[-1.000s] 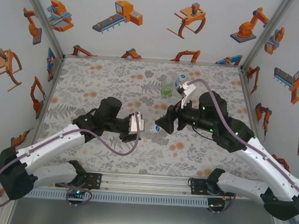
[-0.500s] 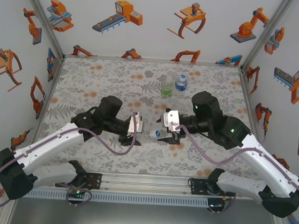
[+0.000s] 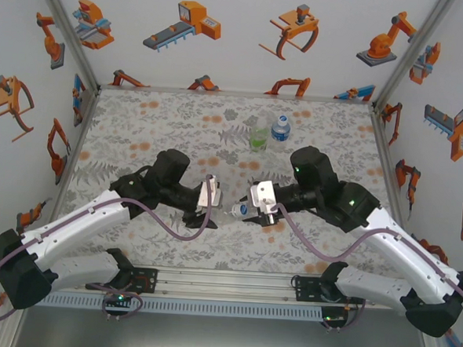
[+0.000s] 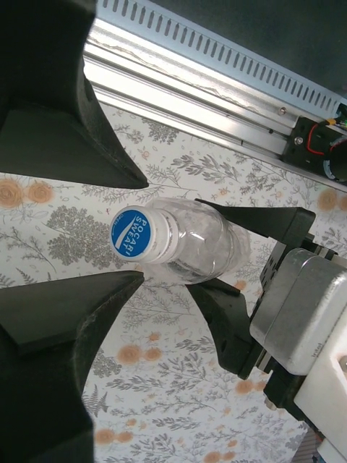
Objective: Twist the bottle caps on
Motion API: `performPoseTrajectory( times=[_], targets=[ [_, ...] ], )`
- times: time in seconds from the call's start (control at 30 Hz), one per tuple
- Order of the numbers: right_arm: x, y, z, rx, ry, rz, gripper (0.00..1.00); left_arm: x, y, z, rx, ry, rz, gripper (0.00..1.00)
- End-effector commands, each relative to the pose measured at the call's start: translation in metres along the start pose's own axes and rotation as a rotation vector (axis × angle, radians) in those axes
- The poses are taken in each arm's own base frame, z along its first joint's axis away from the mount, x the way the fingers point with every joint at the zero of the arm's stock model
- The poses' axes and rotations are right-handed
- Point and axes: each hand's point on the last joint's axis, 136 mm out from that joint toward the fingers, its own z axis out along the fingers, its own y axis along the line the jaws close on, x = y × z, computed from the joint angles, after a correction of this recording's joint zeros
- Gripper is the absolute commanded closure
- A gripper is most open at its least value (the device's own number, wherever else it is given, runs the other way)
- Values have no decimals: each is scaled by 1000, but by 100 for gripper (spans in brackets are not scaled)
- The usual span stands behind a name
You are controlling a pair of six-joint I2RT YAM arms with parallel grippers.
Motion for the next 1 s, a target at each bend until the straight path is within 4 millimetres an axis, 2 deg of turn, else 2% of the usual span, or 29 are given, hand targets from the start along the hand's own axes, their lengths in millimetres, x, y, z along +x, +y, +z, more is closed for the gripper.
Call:
performPoseTrajectory(
  times=[0.0, 0.2, 0.3, 0.37, 0.5, 0.6, 0.73, 0.9, 0.97],
  targets=[
    [-6, 1, 2, -8, -39, -32, 55, -18, -6, -6, 26, -43, 6, 100],
    [-4, 0, 4, 0, -46, -28, 63, -19, -5, -6, 27, -44, 3, 100],
    [-1, -3, 6, 17, -36, -3, 74, -20, -5, -6, 27, -47, 0, 100],
    [2, -8, 6, 44, -23, 44, 86, -22, -4, -6, 20, -53, 1, 100],
    [11, -29, 7, 162, -9, 274, 100, -23, 6, -5, -27, -60, 3, 100],
    [24, -53, 5, 316, -36, 595, 100, -19, 21, -2, -102, -55, 13, 100],
    [56, -79, -3, 542, -132, 1126, 100, -17, 43, 1, -206, -50, 40, 100],
    [105, -76, -7, 703, -258, 1795, 100, -20, 59, 7, -251, -62, 74, 100],
    [116, -72, -6, 722, -304, 1960, 100, -21, 62, 9, -249, -60, 85, 100]
  ],
)
